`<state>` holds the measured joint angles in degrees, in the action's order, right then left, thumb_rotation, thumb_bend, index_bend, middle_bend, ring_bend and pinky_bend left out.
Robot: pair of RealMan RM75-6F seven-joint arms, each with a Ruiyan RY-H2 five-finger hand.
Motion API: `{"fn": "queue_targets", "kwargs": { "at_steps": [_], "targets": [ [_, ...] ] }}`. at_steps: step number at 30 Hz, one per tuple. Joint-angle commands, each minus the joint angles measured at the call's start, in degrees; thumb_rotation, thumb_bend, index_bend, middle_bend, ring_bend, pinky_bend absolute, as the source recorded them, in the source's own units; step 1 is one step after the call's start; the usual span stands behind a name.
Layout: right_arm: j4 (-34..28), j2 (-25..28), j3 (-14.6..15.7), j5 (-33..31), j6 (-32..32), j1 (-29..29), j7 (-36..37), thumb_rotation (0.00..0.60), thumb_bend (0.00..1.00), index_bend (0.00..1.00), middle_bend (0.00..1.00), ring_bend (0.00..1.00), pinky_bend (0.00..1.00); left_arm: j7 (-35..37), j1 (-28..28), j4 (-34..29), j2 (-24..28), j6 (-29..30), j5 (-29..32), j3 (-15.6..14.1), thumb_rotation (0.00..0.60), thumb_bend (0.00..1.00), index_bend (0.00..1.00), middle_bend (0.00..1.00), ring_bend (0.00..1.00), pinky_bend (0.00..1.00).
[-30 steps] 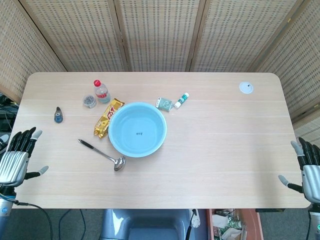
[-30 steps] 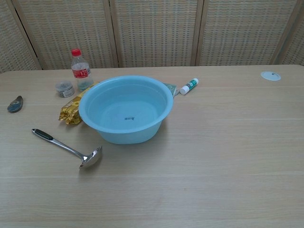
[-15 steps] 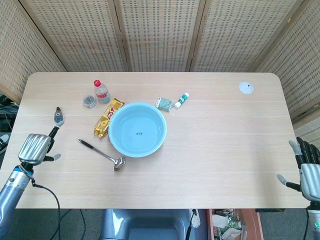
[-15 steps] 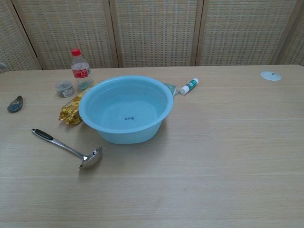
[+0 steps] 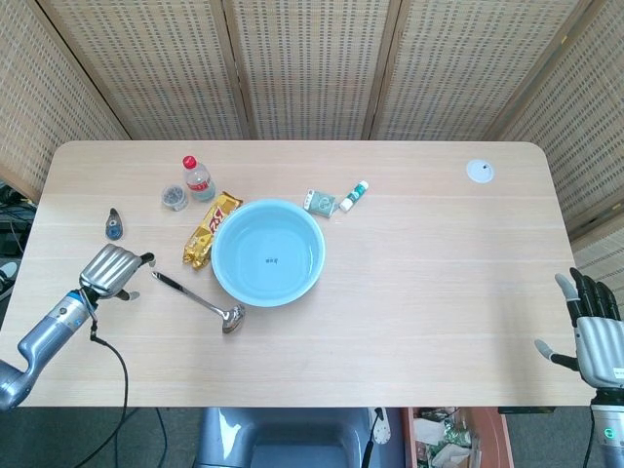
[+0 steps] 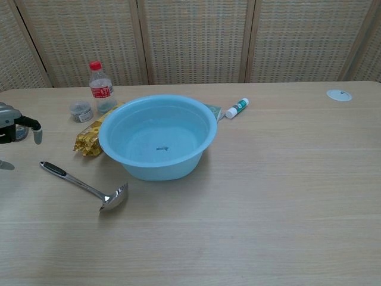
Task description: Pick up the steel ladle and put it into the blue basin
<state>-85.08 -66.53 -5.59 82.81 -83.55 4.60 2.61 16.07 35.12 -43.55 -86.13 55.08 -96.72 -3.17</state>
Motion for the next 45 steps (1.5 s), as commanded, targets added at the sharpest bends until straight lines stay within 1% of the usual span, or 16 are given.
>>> {"fn": "queue_targets", "kwargs": {
  "at_steps": [1,2,4,7,22,33,45],
  "targets": [
    [0.06,-0.1,0.02,-0.21,0.38,0.15,-0.25,0.6,0.0,0.0,0.0,0.0,0.0,2.4,1.78,4.12,-3.67,-1.51,-1.34,-1.71,0.6,0.26,0.41,1.0,1.0,1.0],
    [0.05,-0.12,0.03,-0.25,0.49,0.19,-0.3,0.6,0.0,0.0,0.0,0.0,0.0,2.84,2.02,4.89,-4.32,-1.68,-1.53,-2.03,0.6,0.27,0.42,1.0,1.0,1.0],
    [0.05,-0.15,0.05,-0.28,0.57,0.23,-0.42,0.6,0.0,0.0,0.0,0.0,0.0,3.34,2.3,5.75,-5.05,-1.69,-1.77,-2.38,0.6,0.34,0.44,1.0,1.0,1.0],
    [0.01,-0.17,0.02,-0.35,0.6,0.26,-0.5,0.6,0.0,0.0,0.0,0.0,0.0,4.0,2.8,6.87,-5.98,-1.73,-2.02,-2.84,0.6,0.39,0.44,1.0,1.0,1.0],
    [0.0,0.1,0.11,-0.73,1.44,0.46,0.1,0.6,0.0,0.0,0.0,0.0,0.0,3.72,4.73,11.03,-10.44,-4.49,-1.37,-4.14,0.6,0.39,0.44,1.0,1.0,1.0],
    [-0.05,0.13,0.18,-1.0,1.96,0.63,-0.02,0.6,0.0,0.0,0.0,0.0,0.0,4.26,4.68,14.08,-12.83,-3.75,-0.65,-4.52,0.6,0.39,0.44,1.0,1.0,1.0],
    [-0.16,0.3,0.36,-0.99,2.38,0.75,0.26,0.6,0.0,0.0,0.0,0.0,0.0,3.71,4.32,15.94,-14.9,-3.47,-0.29,-5.06,0.6,0.39,0.44,1.0,1.0,1.0]
  ]
}}
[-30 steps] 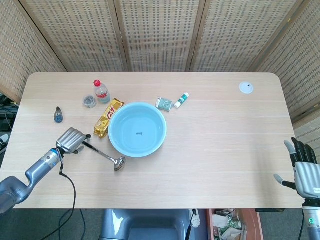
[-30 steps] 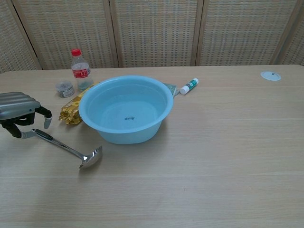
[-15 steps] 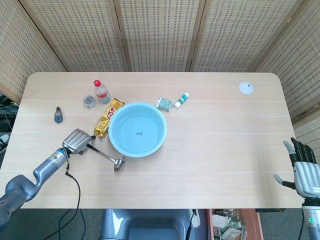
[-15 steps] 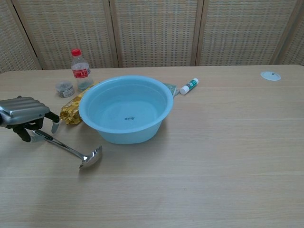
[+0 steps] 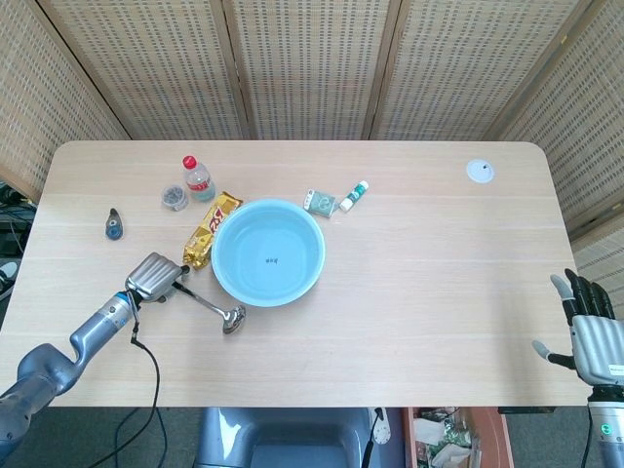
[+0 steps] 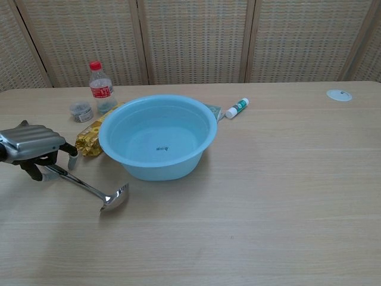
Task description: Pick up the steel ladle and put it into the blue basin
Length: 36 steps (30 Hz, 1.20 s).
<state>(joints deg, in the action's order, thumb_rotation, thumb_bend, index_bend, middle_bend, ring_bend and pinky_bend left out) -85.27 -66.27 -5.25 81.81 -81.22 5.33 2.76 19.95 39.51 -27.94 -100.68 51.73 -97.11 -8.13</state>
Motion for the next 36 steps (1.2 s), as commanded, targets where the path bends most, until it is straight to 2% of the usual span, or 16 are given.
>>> {"fn": "queue_targets", "kwargs": {
  "at_steps": [1,15,17,22,26,31,36],
  "targets": [
    [-0.01,0.06,0.02,0.02,0.1,0.04,0.25,0.6,0.0,0.0,0.0,0.0,0.0,-0.28,-0.11,0.51,-0.58,-0.14,0.16,-0.13,0.6,0.39,0.44,1.0,1.0,1.0],
    [-0.07,0.33,0.12,0.06,0.15,0.03,0.71,0.6,0.0,0.0,0.0,0.0,0.0,-1.07,-0.09,2.51,-2.87,-1.21,0.79,-0.56,0.6,0.39,0.45,1.0,1.0,1.0],
    [-0.07,0.35,0.13,0.07,0.15,0.03,0.76,0.6,0.0,0.0,0.0,0.0,0.0,-1.08,-0.09,2.57,-2.92,-1.18,0.83,-0.58,0.6,0.39,0.5,1.0,1.0,1.0],
    [-0.12,0.44,0.16,0.13,0.11,0.01,1.0,0.6,0.0,0.0,0.0,0.0,0.0,-1.01,-0.19,2.43,-2.76,-0.85,1.27,-0.32,0.6,0.39,0.8,1.0,1.0,1.0],
    [-0.23,0.53,0.17,0.23,-0.06,-0.06,1.16,0.6,0.0,0.0,0.0,0.0,0.0,-0.39,-0.41,1.19,-1.53,1.1,1.98,0.56,0.6,0.39,0.94,1.0,1.0,1.0],
    [-0.37,0.7,0.19,0.35,-0.22,-0.12,1.45,0.6,0.0,0.0,0.0,0.0,0.0,-0.71,-0.64,-4.32,2.77,4.91,2.32,1.47,0.6,0.39,0.99,1.0,1.0,1.0],
    [-0.55,0.89,0.22,0.54,-0.51,-0.25,1.79,0.6,0.0,0.0,0.0,0.0,0.0,-3.79,-0.92,-14.98,9.86,8.16,2.86,2.54,0.6,0.39,1.0,1.0,1.0,1.0]
  ]
}}
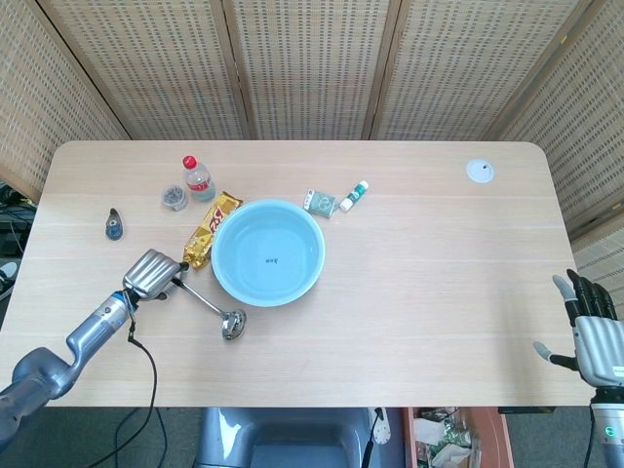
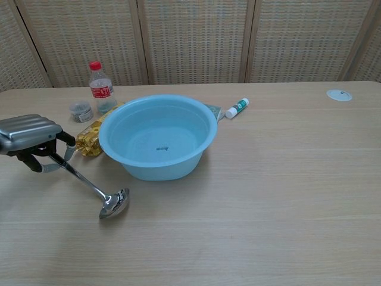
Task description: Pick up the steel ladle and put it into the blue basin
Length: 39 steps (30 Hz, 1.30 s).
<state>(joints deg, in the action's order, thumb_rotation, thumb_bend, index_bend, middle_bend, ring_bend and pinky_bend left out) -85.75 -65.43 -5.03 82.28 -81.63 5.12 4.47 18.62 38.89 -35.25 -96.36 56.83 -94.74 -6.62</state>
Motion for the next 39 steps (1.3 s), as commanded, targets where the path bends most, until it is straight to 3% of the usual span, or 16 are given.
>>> {"fn": "queue_targets", "kwargs": {
  "at_steps": [1,11,17,22,28,33,39],
  "targets": [
    [-0.1,0.1,0.01,0.11,-0.16,-0.06,0.13,0.6,0.0,0.0,0.0,0.0,0.0,-3.25,-0.39,-10.02,6.98,3.41,0.57,1.11,0.6,0.39,1.0,1.0,1.0,1.0],
    [-0.33,0.45,0.06,0.44,-0.63,-0.28,0.88,0.6,0.0,0.0,0.0,0.0,0.0,-9.0,-0.91,-31.63,19.47,7.8,0.66,2.78,0.6,0.39,1.0,1.0,1.0,1.0],
    [-0.31,0.59,0.03,0.47,-0.72,-0.33,1.21,0.6,0.0,0.0,0.0,0.0,0.0,-10.51,-0.1,-38.48,23.07,7.13,1.19,3.9,0.6,0.39,1.0,1.0,1.0,1.0],
    [-0.24,0.76,-0.19,0.13,-0.75,-0.38,1.6,0.6,0.0,0.0,0.0,0.0,0.0,-14.48,3.82,-46.18,26.49,2.13,5.43,8.59,0.6,0.39,1.0,1.0,1.0,1.0],
    [-0.01,1.04,-0.64,-0.68,-0.53,-0.39,2.4,0.6,0.0,0.0,0.0,0.0,0.0,-22.06,9.72,-45.89,25.34,-7.45,16.48,15.22,0.6,0.41,1.0,1.0,1.0,1.0],
    [0.51,1.04,-0.91,-1.32,-0.05,-0.26,2.75,0.6,0.0,0.0,0.0,0.0,0.0,-26.82,12.25,-44.06,23.77,-11.16,22.91,17.49,0.6,0.41,1.0,1.0,1.0,1.0],
    [0.68,1.35,-1.24,-1.77,0.2,-0.22,3.85,0.6,0.0,0.0,0.0,0.0,0.0,-34.63,15.69,-37.98,20.47,-15.37,29.92,18.07,0.6,0.41,1.0,1.0,1.0,1.0]
  ]
}}
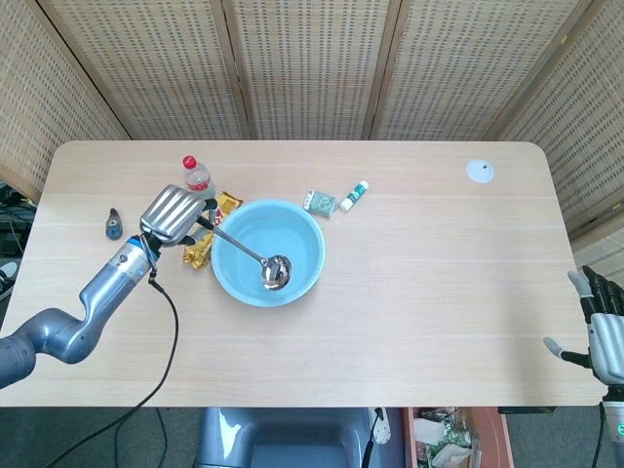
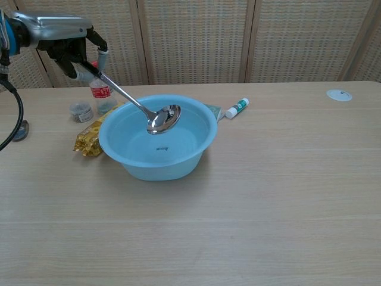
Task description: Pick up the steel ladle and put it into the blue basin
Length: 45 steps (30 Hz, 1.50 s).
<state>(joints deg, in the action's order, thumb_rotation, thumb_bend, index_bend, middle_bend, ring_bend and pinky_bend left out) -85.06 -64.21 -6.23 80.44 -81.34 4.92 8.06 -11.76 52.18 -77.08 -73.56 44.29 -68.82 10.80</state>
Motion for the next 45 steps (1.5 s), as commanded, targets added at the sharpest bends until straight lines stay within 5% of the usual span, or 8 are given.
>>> {"fn": "queue_targets", "kwargs": {
  "at_steps": [1,30,45],
  "targets": [
    [-0.06,0.16,0.0,0.22,-0.13,-0.03,0.31,0.6,0.0,0.0,0.0,0.0,0.0,-5.38,2.96,4.84,-3.05,-3.36,5.24,0.73,0.6,0.41,1.0,1.0,1.0,1.0],
    [1.7,0.63,-0.41,-1.04,2.18,0.59,3.86,0.6,0.0,0.0,0.0,0.0,0.0,-40.74,17.96,21.62,-19.95,-4.97,25.58,-4.36,0.6,0.43,1.0,1.0,1.0,1.0],
    [2.08,1.06,-0.58,-1.05,2.12,0.42,5.86,0.6,0.0,0.0,0.0,0.0,0.0,-44.38,18.66,22.23,-22.1,-3.78,27.38,-5.9,0.6,0.45,1.0,1.0,1.0,1.0]
  ]
}}
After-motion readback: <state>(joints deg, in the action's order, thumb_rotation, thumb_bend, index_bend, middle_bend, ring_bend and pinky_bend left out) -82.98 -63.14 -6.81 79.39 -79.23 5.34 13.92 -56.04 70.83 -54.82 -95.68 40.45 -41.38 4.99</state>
